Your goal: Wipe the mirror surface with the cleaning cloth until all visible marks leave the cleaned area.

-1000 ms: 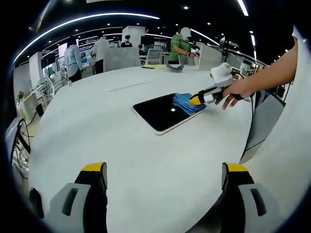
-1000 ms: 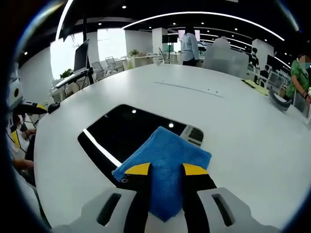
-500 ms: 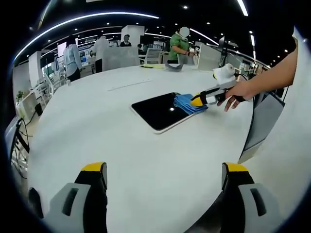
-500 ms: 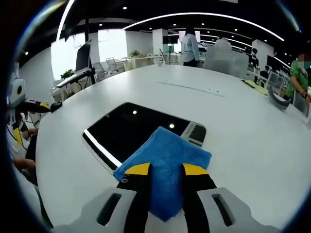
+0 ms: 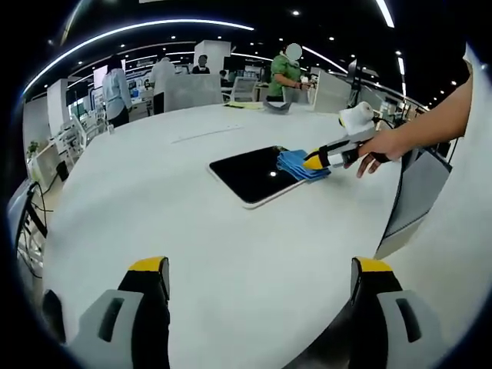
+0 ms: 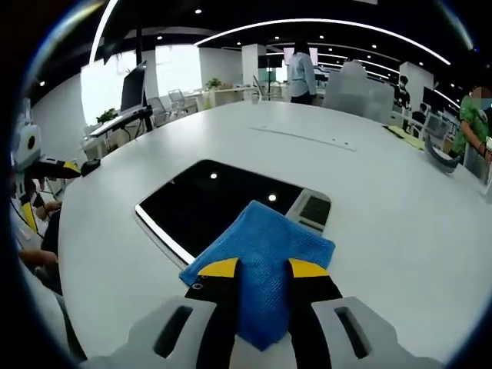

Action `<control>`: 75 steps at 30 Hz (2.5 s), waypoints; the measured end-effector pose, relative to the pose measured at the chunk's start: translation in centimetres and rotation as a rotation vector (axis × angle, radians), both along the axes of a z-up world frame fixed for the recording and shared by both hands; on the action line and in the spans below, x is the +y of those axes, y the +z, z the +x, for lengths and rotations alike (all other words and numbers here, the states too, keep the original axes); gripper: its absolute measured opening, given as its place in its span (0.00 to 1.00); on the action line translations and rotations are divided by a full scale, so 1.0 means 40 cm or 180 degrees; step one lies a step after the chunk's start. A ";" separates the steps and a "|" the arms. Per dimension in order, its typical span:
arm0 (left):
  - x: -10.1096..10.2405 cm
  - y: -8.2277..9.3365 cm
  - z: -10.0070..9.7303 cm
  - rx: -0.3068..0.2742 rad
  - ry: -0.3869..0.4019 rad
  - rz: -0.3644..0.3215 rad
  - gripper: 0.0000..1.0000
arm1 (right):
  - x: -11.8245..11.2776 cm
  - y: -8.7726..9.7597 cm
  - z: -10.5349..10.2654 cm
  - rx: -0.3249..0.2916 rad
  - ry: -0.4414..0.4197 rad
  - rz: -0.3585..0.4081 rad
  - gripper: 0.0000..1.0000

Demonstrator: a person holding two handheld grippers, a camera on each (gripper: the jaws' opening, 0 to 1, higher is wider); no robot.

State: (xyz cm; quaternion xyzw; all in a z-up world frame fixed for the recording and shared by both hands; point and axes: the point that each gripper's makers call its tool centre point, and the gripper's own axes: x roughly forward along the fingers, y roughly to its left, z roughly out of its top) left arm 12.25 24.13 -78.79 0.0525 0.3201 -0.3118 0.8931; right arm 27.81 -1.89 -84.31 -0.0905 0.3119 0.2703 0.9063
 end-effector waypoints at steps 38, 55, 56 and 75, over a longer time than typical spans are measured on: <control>0.057 -0.008 -0.020 0.0001 0.0119 -0.0056 0.99 | 0.052 -0.007 -0.008 0.0036 -0.0018 -0.0060 0.19; 0.062 -0.012 -0.019 0.0020 0.0116 -0.0072 0.99 | 0.077 -0.002 -0.014 0.0040 -0.0002 -0.0061 0.19; 0.062 -0.012 -0.019 0.0018 0.0115 -0.0073 0.99 | 0.078 -0.002 -0.014 0.0039 -0.0003 -0.0060 0.19; 0.069 -0.015 -0.012 0.0025 0.0113 -0.0095 0.98 | 0.098 -0.007 -0.010 0.0049 0.0042 -0.0067 0.19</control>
